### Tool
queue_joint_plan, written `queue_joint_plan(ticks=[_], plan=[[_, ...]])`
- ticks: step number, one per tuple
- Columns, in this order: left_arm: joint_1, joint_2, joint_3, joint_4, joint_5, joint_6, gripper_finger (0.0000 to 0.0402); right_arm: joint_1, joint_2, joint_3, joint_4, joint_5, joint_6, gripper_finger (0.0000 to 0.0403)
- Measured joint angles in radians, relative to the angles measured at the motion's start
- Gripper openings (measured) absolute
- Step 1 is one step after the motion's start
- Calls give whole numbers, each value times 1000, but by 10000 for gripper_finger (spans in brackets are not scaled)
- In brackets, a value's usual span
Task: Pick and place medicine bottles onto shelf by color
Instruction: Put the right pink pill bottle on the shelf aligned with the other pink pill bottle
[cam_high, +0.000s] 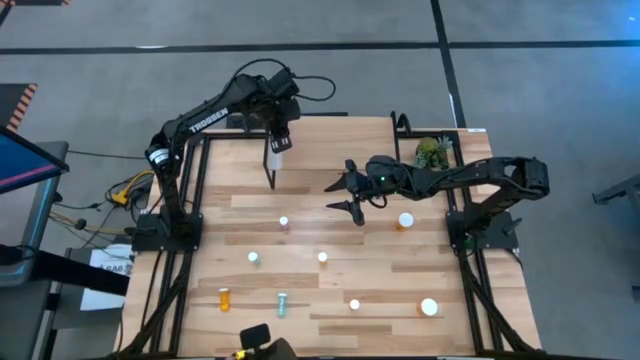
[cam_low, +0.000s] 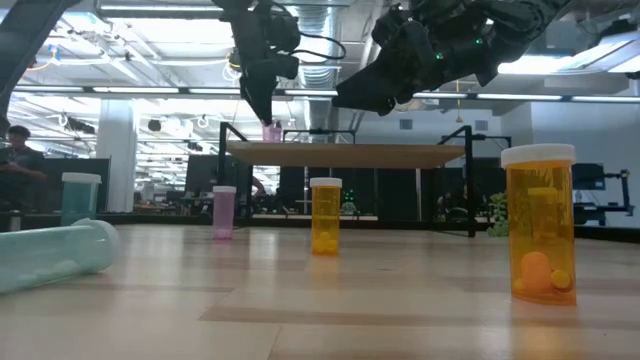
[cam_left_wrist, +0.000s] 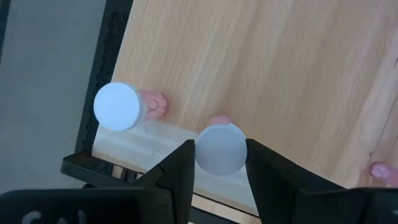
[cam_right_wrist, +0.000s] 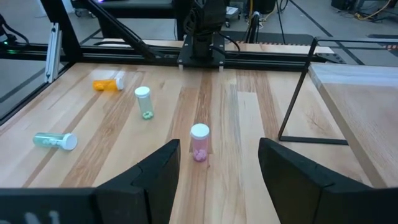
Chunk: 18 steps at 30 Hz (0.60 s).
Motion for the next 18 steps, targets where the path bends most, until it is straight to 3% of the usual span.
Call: queue_joint_plan(ticks=[8, 18], plan=[[1, 0, 0, -8, 55, -10, 122, 0, 0, 0, 0, 0, 0, 240], [1, 0, 0, -16, 18, -24, 122, 0, 0, 0, 1, 0, 3, 240]])
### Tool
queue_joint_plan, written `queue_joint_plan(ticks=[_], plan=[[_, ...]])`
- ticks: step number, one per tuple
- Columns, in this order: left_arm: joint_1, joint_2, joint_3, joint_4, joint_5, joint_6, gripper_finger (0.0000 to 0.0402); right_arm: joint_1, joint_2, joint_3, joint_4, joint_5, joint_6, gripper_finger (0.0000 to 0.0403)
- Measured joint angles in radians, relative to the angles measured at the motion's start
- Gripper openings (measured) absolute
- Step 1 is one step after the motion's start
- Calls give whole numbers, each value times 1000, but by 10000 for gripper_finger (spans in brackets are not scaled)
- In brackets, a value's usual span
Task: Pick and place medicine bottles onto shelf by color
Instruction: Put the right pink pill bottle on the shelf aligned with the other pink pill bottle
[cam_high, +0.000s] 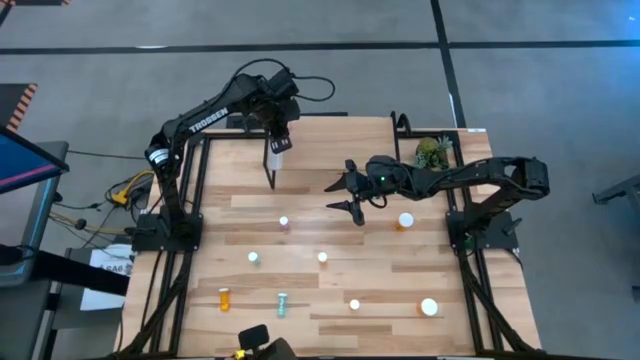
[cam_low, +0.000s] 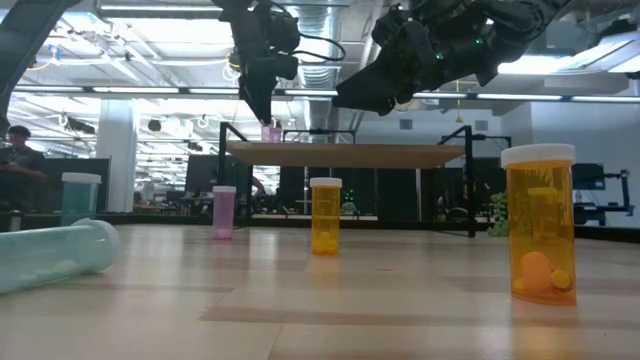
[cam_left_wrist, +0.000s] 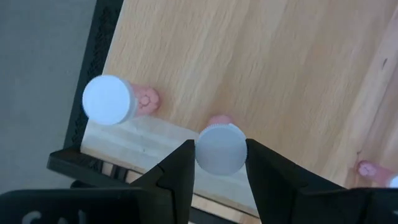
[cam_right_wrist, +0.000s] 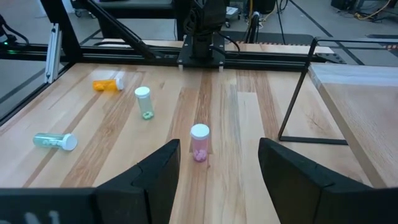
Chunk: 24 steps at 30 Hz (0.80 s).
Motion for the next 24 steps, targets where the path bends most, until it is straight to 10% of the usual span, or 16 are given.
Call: queue_joint_plan(ticks=[24], plan=[[0, 0, 0, 9, 17, -12, 122, 0, 0, 0, 0, 0, 5, 240]])
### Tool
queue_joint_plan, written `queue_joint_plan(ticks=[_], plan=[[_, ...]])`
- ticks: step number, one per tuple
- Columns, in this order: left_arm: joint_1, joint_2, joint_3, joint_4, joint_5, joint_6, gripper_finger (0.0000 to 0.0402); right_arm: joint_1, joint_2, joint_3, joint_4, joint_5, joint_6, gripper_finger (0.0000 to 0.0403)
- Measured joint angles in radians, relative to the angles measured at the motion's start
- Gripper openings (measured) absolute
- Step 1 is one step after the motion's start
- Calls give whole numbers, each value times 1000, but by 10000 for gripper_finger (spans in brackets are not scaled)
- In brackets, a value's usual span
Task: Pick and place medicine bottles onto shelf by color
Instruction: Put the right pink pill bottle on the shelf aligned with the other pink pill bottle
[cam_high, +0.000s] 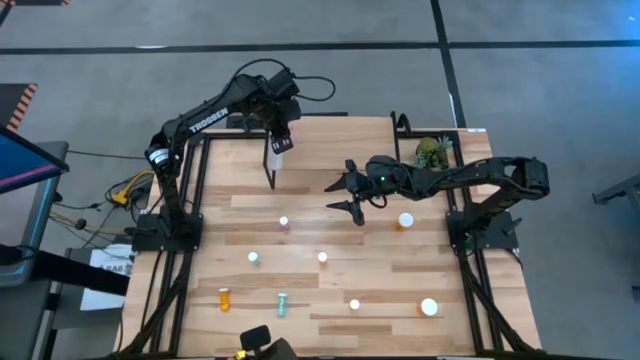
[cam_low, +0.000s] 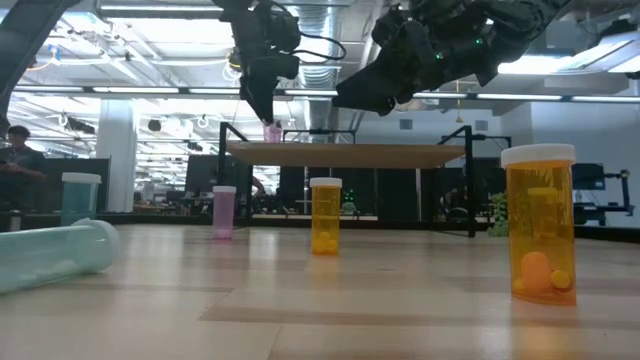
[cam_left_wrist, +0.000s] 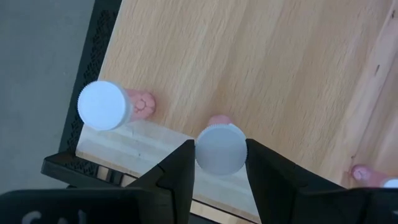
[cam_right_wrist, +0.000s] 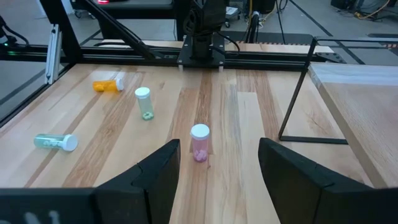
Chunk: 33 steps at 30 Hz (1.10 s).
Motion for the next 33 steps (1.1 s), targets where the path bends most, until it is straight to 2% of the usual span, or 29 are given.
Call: queue_joint_plan(ticks=[5, 19, 33], plan=[[0, 0, 0, -3, 0, -1, 126, 0, 0, 0, 0, 0, 0, 240], [0, 0, 0, 11, 0, -2, 183, 0, 0, 0, 0, 0, -1, 240], [0, -2, 0, 5, -42, 2, 215, 0, 0, 0, 0, 0, 5, 240]])
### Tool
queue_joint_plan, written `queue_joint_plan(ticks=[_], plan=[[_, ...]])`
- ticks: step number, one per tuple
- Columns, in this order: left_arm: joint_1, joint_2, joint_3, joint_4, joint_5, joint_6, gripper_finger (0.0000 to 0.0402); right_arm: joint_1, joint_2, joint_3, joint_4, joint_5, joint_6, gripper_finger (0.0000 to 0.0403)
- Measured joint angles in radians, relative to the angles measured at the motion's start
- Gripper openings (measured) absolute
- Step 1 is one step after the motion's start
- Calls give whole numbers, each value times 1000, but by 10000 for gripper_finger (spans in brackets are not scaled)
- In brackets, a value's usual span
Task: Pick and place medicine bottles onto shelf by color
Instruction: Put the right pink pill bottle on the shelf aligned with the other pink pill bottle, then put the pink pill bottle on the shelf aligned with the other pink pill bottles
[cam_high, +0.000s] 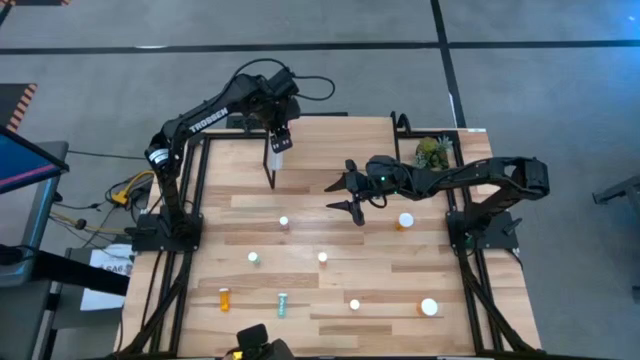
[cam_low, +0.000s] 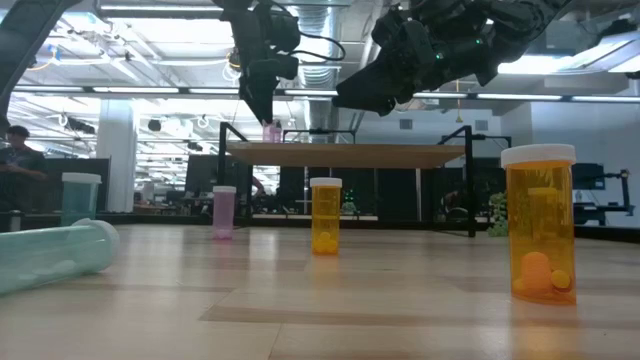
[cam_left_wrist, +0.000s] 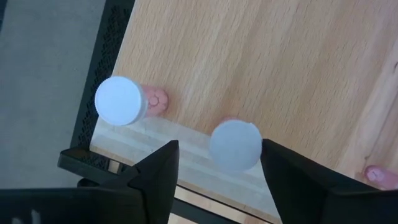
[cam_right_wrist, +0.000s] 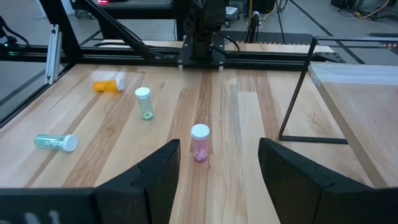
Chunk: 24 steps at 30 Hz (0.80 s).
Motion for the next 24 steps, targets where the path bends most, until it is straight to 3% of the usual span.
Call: queue_joint_plan(ticks=[12, 14, 18, 24], plan=[[-2, -21, 113, -83, -54, 7, 225, 0, 0, 0, -1, 0, 3, 240], [-6, -22, 151, -132, -17, -4, 225, 0, 0, 0, -2, 0, 3, 240], [-57, -32, 257, -253, 156, -1, 225, 0, 0, 0, -2, 0, 4, 240], [-211, -109, 294, -278, 175, 1, 224, 0, 0, 0, 0, 0, 4, 240]])
